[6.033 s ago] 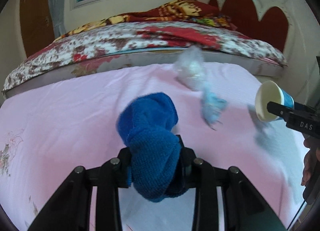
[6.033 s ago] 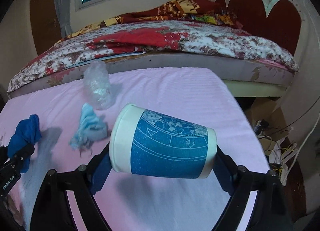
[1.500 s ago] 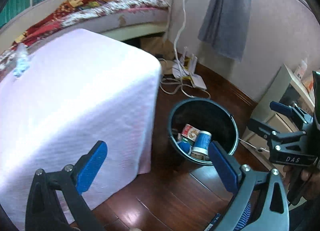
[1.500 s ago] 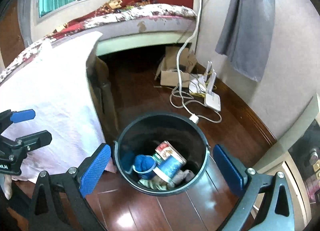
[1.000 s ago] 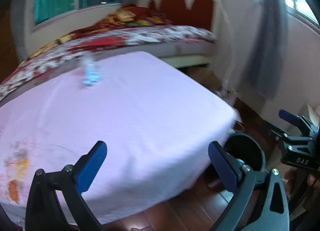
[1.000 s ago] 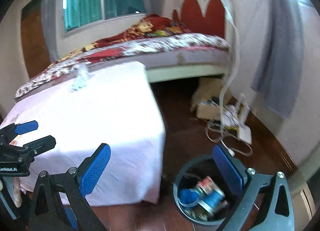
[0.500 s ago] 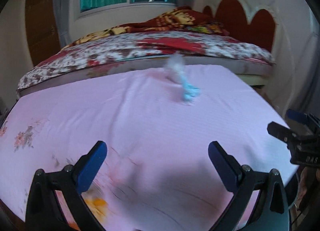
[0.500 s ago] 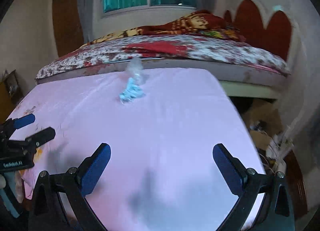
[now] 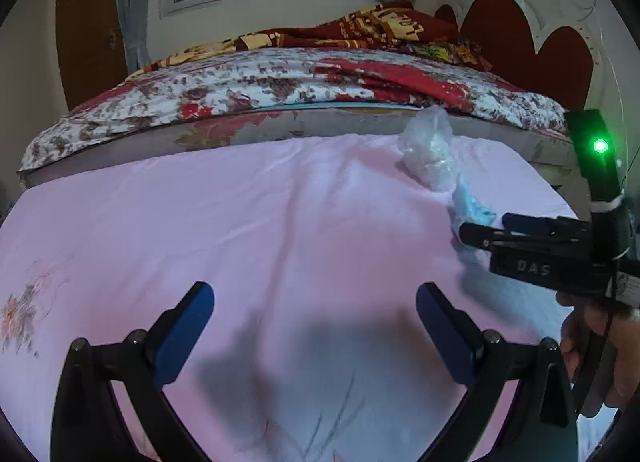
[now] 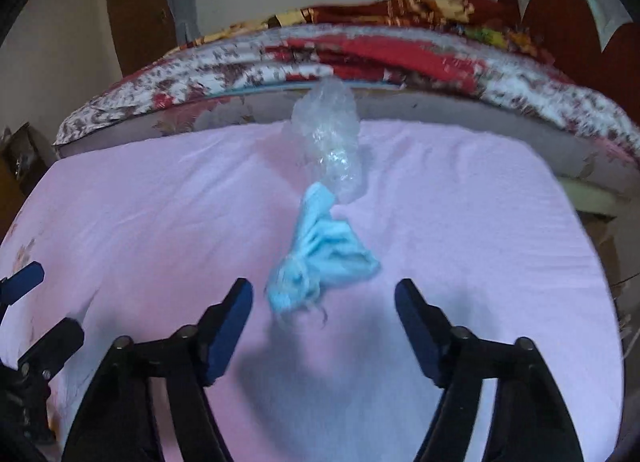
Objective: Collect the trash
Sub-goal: 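Grasp the clear plastic bag with the left tool while the right tool grasps the blue mask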
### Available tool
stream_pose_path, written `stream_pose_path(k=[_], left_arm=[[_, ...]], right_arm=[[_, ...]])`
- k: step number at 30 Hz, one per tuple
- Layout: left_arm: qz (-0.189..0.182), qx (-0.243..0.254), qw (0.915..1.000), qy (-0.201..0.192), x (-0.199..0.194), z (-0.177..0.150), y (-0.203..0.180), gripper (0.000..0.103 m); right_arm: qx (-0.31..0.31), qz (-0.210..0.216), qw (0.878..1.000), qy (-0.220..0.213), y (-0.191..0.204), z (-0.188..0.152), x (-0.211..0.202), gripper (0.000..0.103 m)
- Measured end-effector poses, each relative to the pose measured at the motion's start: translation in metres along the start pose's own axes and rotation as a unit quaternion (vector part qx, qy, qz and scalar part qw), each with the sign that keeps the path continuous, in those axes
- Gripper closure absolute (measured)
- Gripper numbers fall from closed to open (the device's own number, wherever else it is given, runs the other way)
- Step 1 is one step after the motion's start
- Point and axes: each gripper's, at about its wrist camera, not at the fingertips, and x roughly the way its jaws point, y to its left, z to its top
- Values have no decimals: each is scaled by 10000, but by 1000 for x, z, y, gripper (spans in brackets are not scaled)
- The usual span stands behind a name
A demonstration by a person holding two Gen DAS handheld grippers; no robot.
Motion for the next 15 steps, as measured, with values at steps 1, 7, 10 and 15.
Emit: stream_pose_path(k=[1,7,10,15], left_arm=[[-9,-3,10000,-4,5,3,0,2],[-223,12,9997,28,34,25,-21,3],[-492,-24,9987,119,56,42,-45,4],[-626,142,9979,32,84,70,-86,5]], right_arm=[[19,21,10000,39,-2,2,5,39],[-23,-70,10000,-14,-32,10,9,85],[196,-256,9994,-118,-70,17,4,85],[324,-369,9985,-227,-112,24,-1,85]])
